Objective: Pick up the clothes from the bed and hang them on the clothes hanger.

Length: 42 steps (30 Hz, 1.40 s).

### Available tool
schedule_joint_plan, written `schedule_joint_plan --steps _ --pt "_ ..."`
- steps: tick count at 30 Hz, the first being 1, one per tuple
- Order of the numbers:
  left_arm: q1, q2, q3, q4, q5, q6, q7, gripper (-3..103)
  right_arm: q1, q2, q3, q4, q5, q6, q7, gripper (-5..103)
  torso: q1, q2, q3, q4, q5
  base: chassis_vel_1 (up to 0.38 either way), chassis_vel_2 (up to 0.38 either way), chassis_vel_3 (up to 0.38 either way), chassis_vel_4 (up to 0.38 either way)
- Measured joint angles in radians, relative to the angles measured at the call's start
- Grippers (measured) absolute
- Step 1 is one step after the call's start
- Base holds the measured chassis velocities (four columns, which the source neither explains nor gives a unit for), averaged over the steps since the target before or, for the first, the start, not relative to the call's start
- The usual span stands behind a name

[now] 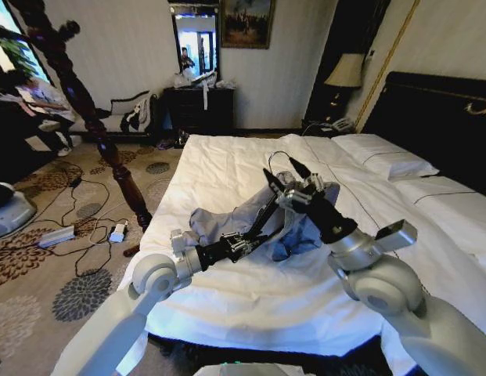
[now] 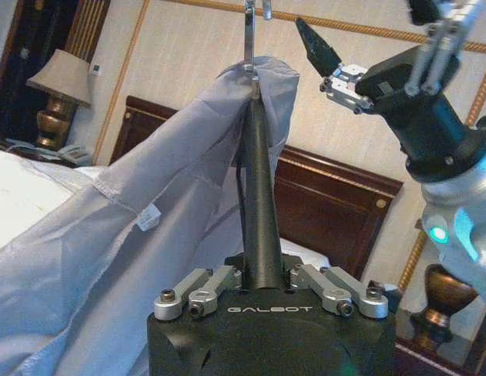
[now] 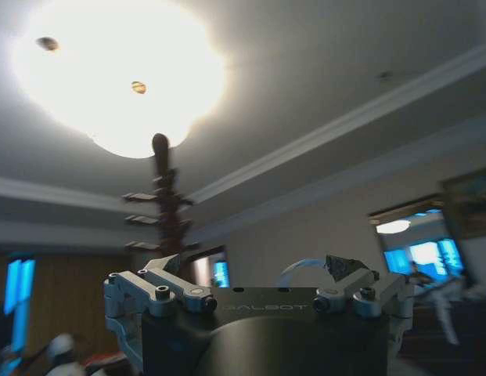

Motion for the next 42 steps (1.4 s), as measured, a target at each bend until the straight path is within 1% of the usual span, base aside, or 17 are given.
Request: schedule_joint_plan --steps 1,4,5,8,9,11,12,14,17,18,21,22,23,25,28,38,42 --pt "0.000 0.000 0.000 0.000 0.000 0.000 0.000 20 0.000 0.000 0.000 0.000 0.000 0.000 0.000 100 0.000 0.000 0.000 0.0000 0.0000 0.000 0.000 0.000 0.000" --pt "0.002 0.024 -0.005 0.000 -0.012 -0.003 -0.003 20 0.008 -0.082 0.109 -0.070 0.039 -0.036 0.133 100 0.000 0.000 0.000 0.0003 0.0003 0.000 0.000 0.000 0.000" --pt "0.002 0.024 -0.005 0.000 -0.012 -0.003 -0.003 20 0.008 -0.082 0.109 -0.070 0.039 -0.036 0.133 100 0.000 0.000 0.000 0.0003 0.0003 0.000 0.000 0.000 0.000" --pt "-0.004 0.039 0.002 -0.001 -0.016 -0.006 0.004 20 -0.085 -0.243 0.299 -0.124 0.129 -0.050 0.097 100 0.000 0.000 0.000 -0.0006 -0.0001 0.000 0.000 0.000 0.000" --pt "-0.004 0.039 0.002 -0.001 -0.016 -0.006 0.004 20 -0.085 -0.243 0.299 -0.124 0.129 -0.050 0.097 100 0.000 0.000 0.000 -0.0006 -0.0001 0.000 0.000 0.000 0.000" --pt "-0.010 0.052 0.007 0.000 -0.018 -0.010 0.018 20 -0.118 -0.337 0.367 -0.155 0.244 -0.014 0.002 100 0.000 0.000 0.000 -0.0006 -0.0001 0.000 0.000 0.000 0.000" --pt "-0.010 0.052 0.007 0.000 -0.018 -0.010 0.018 20 -0.118 -0.337 0.367 -0.155 0.244 -0.014 0.002 100 0.000 0.000 0.000 -0.0006 -0.0001 0.000 0.000 0.000 0.000" --pt "-0.024 0.068 0.015 0.006 -0.020 -0.018 0.033 20 -0.111 -0.404 0.364 -0.218 0.319 0.063 -0.198 100 0.000 0.000 0.000 0.0004 -0.0003 0.000 0.000 0.000 0.000" --pt "-0.060 0.097 0.035 0.027 -0.037 -0.032 0.062 20 -0.047 -0.460 0.292 -0.366 0.370 0.138 -0.582 100 0.000 0.000 0.000 0.0006 0.0000 0.000 0.000 0.000 0.000" --pt "-0.060 0.097 0.035 0.027 -0.037 -0.032 0.062 20 -0.047 -0.460 0.292 -0.366 0.370 0.138 -0.582 100 0.000 0.000 0.000 0.0006 0.0000 0.000 0.000 0.000 0.000" --pt "-0.100 0.123 0.050 0.070 -0.040 -0.057 0.113 20 -0.035 -0.486 0.253 -0.484 0.357 0.140 -0.892 100 0.000 0.000 0.000 -0.0003 0.0003 0.000 0.000 0.000 0.000" --pt "-0.111 0.130 0.053 0.083 -0.035 -0.068 0.136 20 -0.037 -0.489 0.247 -0.512 0.346 0.131 -0.969 100 0.000 0.000 0.000 -0.0003 0.0003 0.000 0.000 0.000 0.000" --pt "-0.111 0.130 0.053 0.083 -0.035 -0.068 0.136 20 -0.037 -0.489 0.247 -0.512 0.346 0.131 -0.969 100 0.000 0.000 0.000 -0.0003 0.0003 0.000 0.000 0.000 0.000" --pt "-0.146 0.148 0.062 0.118 0.004 -0.104 0.207 20 -0.043 -0.492 0.239 -0.572 0.308 0.112 -1.123 100 0.000 0.000 0.000 0.0002 0.0001 0.000 0.000 0.000 0.000" --pt "-0.216 0.172 0.094 0.160 0.032 -0.138 0.280 20 -0.050 -0.500 0.238 -0.626 0.255 0.113 -1.204 100 0.000 0.000 0.000 -0.0001 0.0001 0.000 0.000 0.000 0.000" --pt "-0.329 0.201 0.174 0.284 0.134 -0.224 0.483 20 -0.039 -0.537 0.261 -0.763 0.144 0.019 -1.236 100 0.000 0.000 0.000 0.0000 0.0000 0.000 0.000 0.000 0.000" --pt "-0.320 0.215 0.158 0.290 0.136 -0.236 0.511 20 -0.039 -0.537 0.258 -0.804 0.123 -0.021 -1.329 100 0.000 0.000 0.000 0.0002 -0.0002 0.000 0.000 0.000 0.000"
